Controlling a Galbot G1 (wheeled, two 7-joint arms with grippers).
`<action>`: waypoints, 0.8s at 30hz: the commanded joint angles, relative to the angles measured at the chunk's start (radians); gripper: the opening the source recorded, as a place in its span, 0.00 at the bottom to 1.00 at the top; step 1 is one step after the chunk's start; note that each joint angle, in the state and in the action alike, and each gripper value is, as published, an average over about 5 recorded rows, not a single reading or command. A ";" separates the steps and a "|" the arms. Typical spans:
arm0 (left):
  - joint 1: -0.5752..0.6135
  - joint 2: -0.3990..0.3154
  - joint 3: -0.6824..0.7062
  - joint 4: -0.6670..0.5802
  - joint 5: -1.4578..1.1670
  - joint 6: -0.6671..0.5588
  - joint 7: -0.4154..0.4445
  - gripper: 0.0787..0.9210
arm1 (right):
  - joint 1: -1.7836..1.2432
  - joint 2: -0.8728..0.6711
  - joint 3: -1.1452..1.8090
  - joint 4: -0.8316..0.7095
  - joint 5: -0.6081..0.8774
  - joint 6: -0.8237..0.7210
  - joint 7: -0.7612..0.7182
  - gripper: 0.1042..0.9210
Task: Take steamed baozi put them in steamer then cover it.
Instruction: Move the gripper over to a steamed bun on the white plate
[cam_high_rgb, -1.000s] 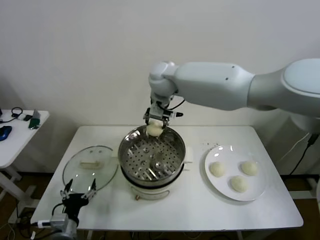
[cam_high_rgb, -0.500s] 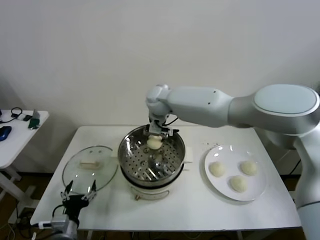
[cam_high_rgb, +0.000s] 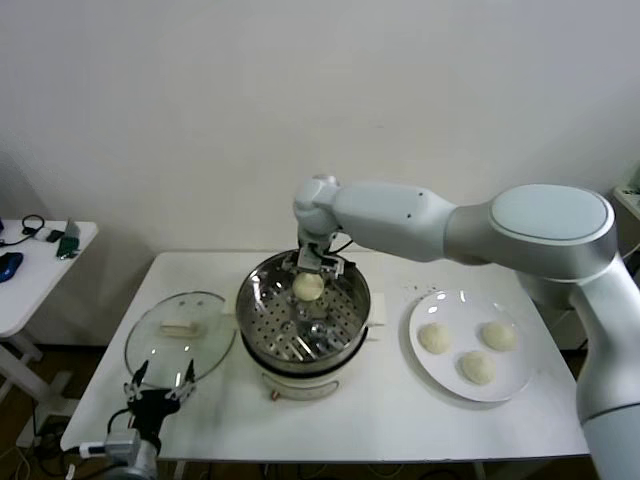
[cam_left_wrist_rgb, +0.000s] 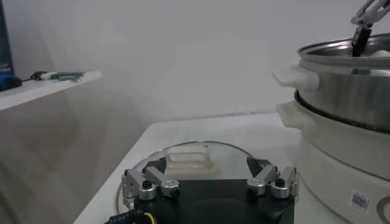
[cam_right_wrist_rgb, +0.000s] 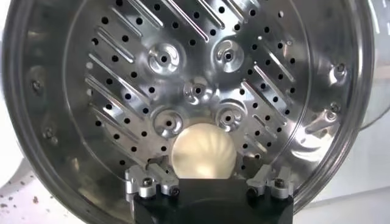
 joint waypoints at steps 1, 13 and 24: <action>-0.012 0.005 0.006 0.019 0.001 -0.002 0.000 0.88 | 0.187 -0.091 -0.055 0.069 0.381 -0.106 -0.116 0.88; -0.030 0.018 0.021 0.021 0.005 -0.002 0.003 0.88 | 0.387 -0.556 -0.433 0.361 0.729 -0.606 -0.023 0.88; -0.028 0.006 0.009 0.007 0.011 0.003 0.006 0.88 | 0.125 -0.749 -0.348 0.441 0.531 -0.769 0.162 0.88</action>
